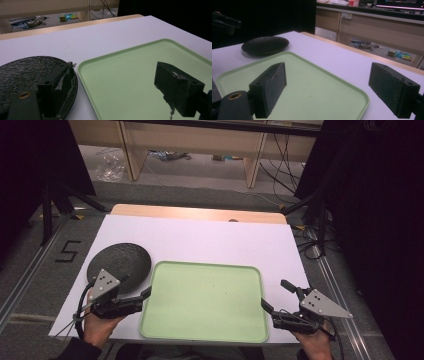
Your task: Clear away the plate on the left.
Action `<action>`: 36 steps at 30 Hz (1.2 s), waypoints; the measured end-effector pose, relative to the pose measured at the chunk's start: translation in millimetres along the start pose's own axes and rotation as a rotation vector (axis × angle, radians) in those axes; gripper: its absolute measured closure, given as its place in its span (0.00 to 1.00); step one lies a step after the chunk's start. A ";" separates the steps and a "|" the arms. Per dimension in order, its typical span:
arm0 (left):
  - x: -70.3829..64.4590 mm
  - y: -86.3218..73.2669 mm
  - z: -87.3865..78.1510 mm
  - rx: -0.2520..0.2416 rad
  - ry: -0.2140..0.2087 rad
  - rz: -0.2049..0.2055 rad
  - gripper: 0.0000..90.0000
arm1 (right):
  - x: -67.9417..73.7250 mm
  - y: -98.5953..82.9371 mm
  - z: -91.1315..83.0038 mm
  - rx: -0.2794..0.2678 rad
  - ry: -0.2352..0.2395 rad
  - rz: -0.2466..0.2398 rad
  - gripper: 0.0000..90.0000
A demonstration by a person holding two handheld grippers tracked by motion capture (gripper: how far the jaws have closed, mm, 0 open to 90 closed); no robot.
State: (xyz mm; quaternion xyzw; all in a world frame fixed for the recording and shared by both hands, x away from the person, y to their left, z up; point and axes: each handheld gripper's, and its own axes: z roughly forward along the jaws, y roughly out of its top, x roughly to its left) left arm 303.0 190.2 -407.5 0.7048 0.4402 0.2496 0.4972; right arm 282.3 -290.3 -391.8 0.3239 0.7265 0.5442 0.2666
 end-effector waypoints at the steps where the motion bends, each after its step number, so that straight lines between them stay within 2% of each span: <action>1: 0.2 0.0 0.6 0.001 0.001 -0.001 0.17 | 0.0 -0.1 0.1 -0.002 -0.004 0.000 0.17; 7: 0.9 -0.1 1.5 0.008 0.001 0.000 0.17 | 0.2 -0.3 0.8 -0.014 -0.009 -0.007 0.17; 8: 1.2 -0.1 1.3 0.010 0.002 0.001 0.17 | -1.1 -0.2 1.4 -0.028 -0.013 -0.026 0.17; 9: 1.6 0.0 1.4 0.010 0.001 0.002 0.18 | -0.2 -0.3 1.0 -0.020 -0.007 -0.014 0.17; 12: 2.3 -0.2 2.2 0.012 0.003 -0.008 0.17 | -0.9 -0.3 1.8 -0.028 -0.012 -0.027 0.17; 19: 3.7 0.9 2.9 0.006 0.020 0.009 0.18 | -1.1 -0.5 2.7 -0.033 0.004 -0.032 0.17; 27: 8.7 2.6 6.0 0.009 0.031 0.004 0.18 | -0.7 -0.6 2.9 -0.032 0.004 -0.032 0.17; 29: 11.3 2.8 7.1 0.012 0.035 0.000 0.18 | -0.6 -0.4 2.2 -0.023 0.002 -0.033 0.17; 32: 16.6 3.5 9.7 0.011 0.034 -0.041 0.18 | 1.0 -0.7 2.2 -0.008 0.020 -0.008 0.17; 34: 20.1 4.3 11.0 0.010 0.046 -0.040 0.18 | -0.6 -0.4 2.4 -0.015 0.007 -0.037 0.17; 36: 23.8 5.5 12.6 0.007 0.055 -0.051 0.19 | -0.2 -0.5 2.9 -0.020 0.003 -0.038 0.17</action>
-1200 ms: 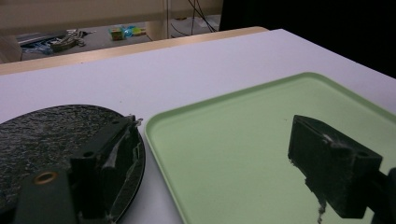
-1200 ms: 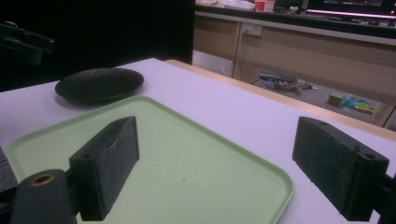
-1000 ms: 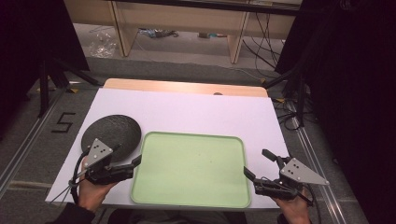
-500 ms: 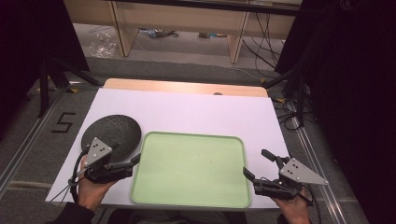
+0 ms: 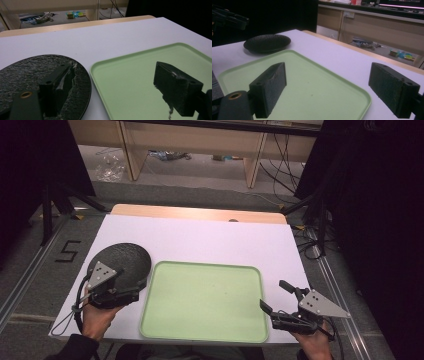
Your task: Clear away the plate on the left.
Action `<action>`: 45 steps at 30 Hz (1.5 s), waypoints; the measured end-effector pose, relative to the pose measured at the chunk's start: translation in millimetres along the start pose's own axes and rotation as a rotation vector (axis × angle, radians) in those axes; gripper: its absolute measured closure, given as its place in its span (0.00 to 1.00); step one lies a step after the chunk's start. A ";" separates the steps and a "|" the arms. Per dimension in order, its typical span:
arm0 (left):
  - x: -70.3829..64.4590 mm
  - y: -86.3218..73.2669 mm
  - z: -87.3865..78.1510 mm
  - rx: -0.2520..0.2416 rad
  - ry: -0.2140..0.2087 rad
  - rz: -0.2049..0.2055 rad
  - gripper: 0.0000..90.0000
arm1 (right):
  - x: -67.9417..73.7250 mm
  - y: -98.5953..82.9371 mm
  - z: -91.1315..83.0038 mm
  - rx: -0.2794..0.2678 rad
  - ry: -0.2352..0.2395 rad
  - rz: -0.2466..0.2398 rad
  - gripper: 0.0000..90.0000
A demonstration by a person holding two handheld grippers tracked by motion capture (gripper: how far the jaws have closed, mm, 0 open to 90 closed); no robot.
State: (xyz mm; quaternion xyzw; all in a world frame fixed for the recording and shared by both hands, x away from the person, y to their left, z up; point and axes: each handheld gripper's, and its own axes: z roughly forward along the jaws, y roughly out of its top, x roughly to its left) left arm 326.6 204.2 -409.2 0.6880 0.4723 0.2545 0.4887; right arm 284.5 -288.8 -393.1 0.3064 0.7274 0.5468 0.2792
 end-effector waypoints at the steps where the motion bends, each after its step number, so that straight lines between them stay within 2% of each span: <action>1: 1.8 0.6 1.4 -0.002 0.002 -0.009 0.19 | 0.1 0.1 -0.3 0.005 0.000 0.000 0.17; 2: 4.1 1.3 3.5 -0.001 0.005 -0.013 0.19 | 0.0 0.3 -0.8 0.011 -0.001 -0.001 0.17; 3: 5.1 1.5 4.8 0.002 0.011 -0.016 0.19 | 0.1 -0.4 1.2 -0.013 0.004 0.001 0.17; 12: 18.7 6.0 22.7 0.039 0.044 -0.020 0.19 | -0.3 -0.2 0.6 -0.006 0.007 0.001 0.17; 16: 27.5 7.6 26.5 0.043 0.069 -0.029 0.19 | -0.4 0.1 -0.7 0.007 0.008 0.002 0.17; 19: 33.9 7.6 29.1 0.050 0.076 -0.044 0.20 | -0.2 -0.3 0.6 -0.006 0.008 0.001 0.17; 22: 40.0 7.8 30.9 0.068 0.096 -0.051 0.20 | 1.3 0.2 -1.4 0.023 0.013 0.023 0.17; 24: 43.5 8.0 32.6 0.058 0.103 -0.053 0.20 | -0.2 -0.2 0.5 -0.006 0.008 0.001 0.17; 26: 47.6 9.2 33.0 0.069 0.125 -0.040 0.20 | 1.7 0.1 -1.2 0.019 0.010 0.024 0.17; 28: 53.1 10.3 34.8 0.072 0.148 -0.053 0.20 | 1.5 -0.2 -0.3 0.010 0.017 0.026 0.17; 29: 55.1 10.7 35.5 0.072 0.153 -0.056 0.20 | -0.2 -0.2 0.5 -0.005 0.010 0.001 0.17; 30: 57.7 11.2 36.4 0.073 0.158 -0.058 0.20 | -0.1 -0.2 0.6 -0.006 0.011 0.001 0.17; 31: 60.2 11.5 37.4 0.073 0.165 -0.062 0.20 | 1.6 -0.2 0.0 0.008 0.015 0.022 0.17; 32: 63.6 11.9 38.4 0.077 0.170 -0.068 0.20 | 0.9 -0.1 0.7 -0.003 0.014 0.010 0.17; 37: 73.9 13.0 41.2 0.097 0.171 -0.090 0.20 | 0.2 -0.2 1.0 -0.011 0.010 0.000 0.17; 40: 80.9 13.4 43.7 0.121 0.174 -0.076 0.20 | 0.1 -0.2 1.0 -0.013 0.011 0.001 0.17; 43: 87.4 13.6 45.8 0.122 0.172 -0.105 0.20 | 0.1 -0.1 1.1 -0.011 0.014 -0.001 0.17; 45: 91.8 14.1 47.0 0.126 0.176 -0.105 0.20 | 0.0 0.4 -0.3 0.008 0.016 -0.004 0.17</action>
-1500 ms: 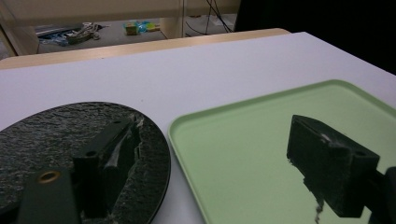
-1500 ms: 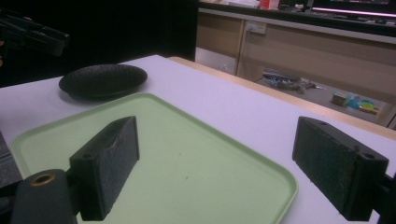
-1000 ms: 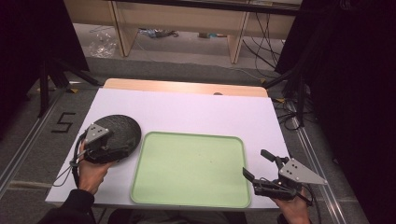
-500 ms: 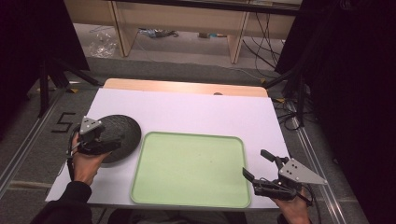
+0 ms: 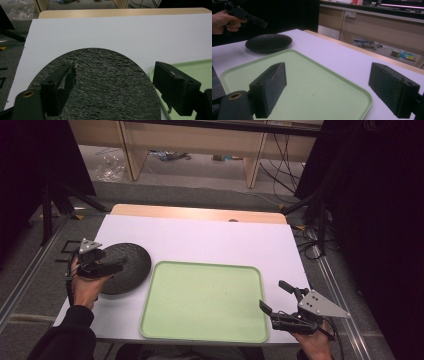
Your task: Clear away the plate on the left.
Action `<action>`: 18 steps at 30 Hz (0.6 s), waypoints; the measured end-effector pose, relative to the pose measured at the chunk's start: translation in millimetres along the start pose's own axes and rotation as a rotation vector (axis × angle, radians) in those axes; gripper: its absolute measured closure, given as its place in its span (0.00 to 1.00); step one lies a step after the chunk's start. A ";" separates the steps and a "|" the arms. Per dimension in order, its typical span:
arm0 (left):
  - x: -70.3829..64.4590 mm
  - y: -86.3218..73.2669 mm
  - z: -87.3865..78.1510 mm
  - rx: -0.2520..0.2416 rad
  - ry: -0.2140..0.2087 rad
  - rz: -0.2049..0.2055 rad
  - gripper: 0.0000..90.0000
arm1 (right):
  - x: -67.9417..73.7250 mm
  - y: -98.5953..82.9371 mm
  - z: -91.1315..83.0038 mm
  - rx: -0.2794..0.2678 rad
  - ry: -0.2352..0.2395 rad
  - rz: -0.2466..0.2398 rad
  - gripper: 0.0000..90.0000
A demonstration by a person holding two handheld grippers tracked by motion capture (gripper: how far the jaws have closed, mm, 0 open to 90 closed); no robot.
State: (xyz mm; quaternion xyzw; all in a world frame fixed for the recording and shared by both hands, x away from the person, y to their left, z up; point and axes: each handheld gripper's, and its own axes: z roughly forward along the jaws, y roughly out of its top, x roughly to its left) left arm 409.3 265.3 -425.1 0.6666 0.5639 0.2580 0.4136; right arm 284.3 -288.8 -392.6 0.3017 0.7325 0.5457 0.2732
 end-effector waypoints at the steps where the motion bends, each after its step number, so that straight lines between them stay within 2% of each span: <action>1: 1.5 0.3 0.7 0.001 0.003 0.000 0.20 | 0.2 -0.4 1.3 -0.018 -0.001 0.003 0.17; 4: 9.7 0.6 3.5 0.012 0.016 -0.006 0.21 | -0.2 -0.1 -0.1 -0.004 0.000 0.002 0.17; 7: 20.9 0.4 6.3 0.027 0.043 -0.044 0.21 | -0.2 -0.3 0.4 -0.007 0.004 0.001 0.17; 9: 29.4 0.3 7.6 0.038 0.049 -0.062 0.21 | 1.7 -0.1 -0.8 0.022 0.006 0.023 0.17; 12: 41.6 0.6 9.5 0.067 0.047 -0.083 0.21 | 1.8 0.0 -0.7 0.020 0.013 0.022 0.17; 14: 47.7 0.2 10.7 0.077 0.051 -0.092 0.21 | 1.8 0.0 -0.5 0.019 0.012 0.020 0.17; 15: 51.0 -0.1 10.8 0.089 0.054 -0.091 0.21 | 0.3 0.0 0.4 0.003 0.006 -0.003 0.17; 18: 57.1 -0.4 11.1 0.110 0.063 -0.091 0.21 | 0.3 0.0 0.3 0.003 0.007 -0.002 0.17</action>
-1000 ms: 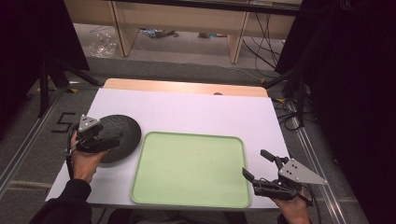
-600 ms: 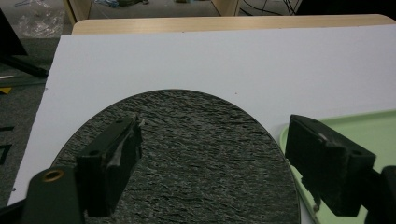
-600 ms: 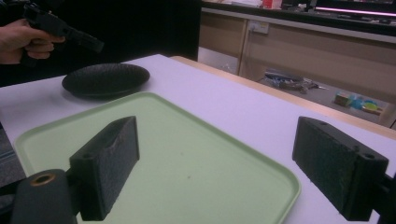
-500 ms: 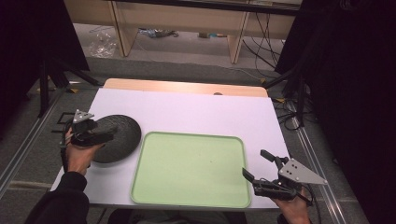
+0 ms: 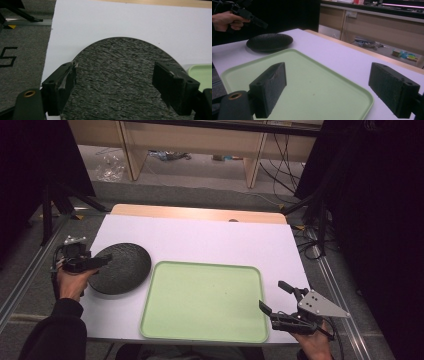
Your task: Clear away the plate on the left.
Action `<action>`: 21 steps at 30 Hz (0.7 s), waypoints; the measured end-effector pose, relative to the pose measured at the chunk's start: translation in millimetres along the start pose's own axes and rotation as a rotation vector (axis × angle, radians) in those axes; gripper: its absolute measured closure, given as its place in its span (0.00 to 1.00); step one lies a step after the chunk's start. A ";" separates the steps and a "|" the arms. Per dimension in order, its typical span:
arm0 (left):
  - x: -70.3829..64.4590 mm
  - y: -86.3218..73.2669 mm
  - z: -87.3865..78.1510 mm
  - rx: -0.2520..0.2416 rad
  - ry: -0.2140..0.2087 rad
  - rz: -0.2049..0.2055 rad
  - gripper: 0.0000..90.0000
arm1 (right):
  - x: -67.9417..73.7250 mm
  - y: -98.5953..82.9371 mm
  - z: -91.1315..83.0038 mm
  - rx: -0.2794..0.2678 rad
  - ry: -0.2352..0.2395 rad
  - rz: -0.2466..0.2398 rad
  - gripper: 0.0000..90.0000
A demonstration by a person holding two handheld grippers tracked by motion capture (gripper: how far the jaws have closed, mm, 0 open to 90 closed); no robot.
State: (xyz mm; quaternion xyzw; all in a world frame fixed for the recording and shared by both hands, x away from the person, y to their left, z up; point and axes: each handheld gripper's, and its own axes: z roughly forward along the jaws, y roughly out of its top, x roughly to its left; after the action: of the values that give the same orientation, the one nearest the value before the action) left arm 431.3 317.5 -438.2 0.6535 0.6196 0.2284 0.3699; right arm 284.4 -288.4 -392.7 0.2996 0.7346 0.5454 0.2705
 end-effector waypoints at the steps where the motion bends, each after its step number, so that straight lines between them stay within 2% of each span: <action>1: 3.7 -0.4 -0.3 0.008 0.015 -0.003 0.21 | -0.1 0.0 0.0 0.000 0.000 -0.001 0.17; 5: 17.4 -2.9 -0.6 0.049 0.009 -0.025 0.21 | 1.5 0.0 -0.9 0.014 0.012 0.019 0.17; 8: 27.6 -5.8 -1.1 0.064 0.015 -0.053 0.21 | 0.8 -0.1 0.0 0.001 0.006 -0.003 0.17; 9: 29.9 -6.8 -0.3 0.059 0.012 -0.095 0.21 | 0.9 -0.2 0.7 -0.005 0.010 -0.004 0.17; 12: 37.8 -9.4 0.6 0.076 0.003 -0.102 0.22 | 1.0 -0.2 0.7 -0.004 0.010 -0.004 0.17; 15: 41.0 -12.7 3.3 0.099 0.000 -0.115 0.23 | 1.0 0.0 0.3 0.004 0.010 -0.007 0.17; 17: 43.1 -15.6 5.8 0.110 -0.019 -0.113 0.24 | 1.9 -0.2 0.5 0.005 0.010 0.001 0.17; 18: 41.2 -16.1 6.9 0.108 -0.016 -0.142 0.24 | 2.7 -0.3 0.4 0.009 0.016 0.013 0.17; 21: 43.7 -16.6 8.6 0.133 -0.030 -0.151 0.25 | 2.7 -0.3 0.3 0.010 0.017 0.013 0.17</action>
State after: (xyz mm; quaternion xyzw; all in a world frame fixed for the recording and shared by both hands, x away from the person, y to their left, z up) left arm 432.7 357.8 -463.3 0.6313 0.6754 0.1483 0.3512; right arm 282.7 -286.2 -393.2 0.3012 0.7375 0.5461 0.2592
